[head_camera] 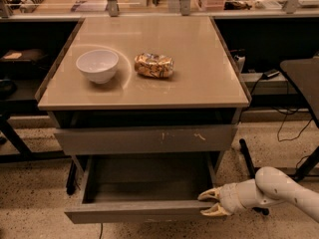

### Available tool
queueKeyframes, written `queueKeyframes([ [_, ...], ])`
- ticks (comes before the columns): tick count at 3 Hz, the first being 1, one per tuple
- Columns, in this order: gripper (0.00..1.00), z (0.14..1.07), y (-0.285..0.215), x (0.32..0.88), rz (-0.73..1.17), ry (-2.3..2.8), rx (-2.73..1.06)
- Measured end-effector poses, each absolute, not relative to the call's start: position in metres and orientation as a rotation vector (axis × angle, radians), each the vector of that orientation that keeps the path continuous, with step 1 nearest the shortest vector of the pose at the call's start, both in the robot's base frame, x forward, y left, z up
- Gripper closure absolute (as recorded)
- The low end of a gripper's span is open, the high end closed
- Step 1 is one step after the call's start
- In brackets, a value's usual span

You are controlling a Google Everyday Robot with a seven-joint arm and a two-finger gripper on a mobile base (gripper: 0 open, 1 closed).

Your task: Open middle drawer

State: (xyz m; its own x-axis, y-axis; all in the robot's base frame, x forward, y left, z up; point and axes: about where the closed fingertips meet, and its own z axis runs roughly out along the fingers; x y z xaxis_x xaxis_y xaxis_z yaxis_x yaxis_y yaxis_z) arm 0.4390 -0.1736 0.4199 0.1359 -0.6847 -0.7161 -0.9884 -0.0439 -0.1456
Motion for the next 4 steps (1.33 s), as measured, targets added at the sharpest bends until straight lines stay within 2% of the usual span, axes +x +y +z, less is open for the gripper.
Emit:
queueKeyframes([
  [1,1.00,0.4144,-0.1853,0.4094,0.632,1.632,-1.778],
  [3,0.59,0.4179,-0.1842,0.4100,0.632,1.632,-1.778],
  [4,0.36,0.4172,-0.1840,0.4092,0.635,1.632,-1.779],
])
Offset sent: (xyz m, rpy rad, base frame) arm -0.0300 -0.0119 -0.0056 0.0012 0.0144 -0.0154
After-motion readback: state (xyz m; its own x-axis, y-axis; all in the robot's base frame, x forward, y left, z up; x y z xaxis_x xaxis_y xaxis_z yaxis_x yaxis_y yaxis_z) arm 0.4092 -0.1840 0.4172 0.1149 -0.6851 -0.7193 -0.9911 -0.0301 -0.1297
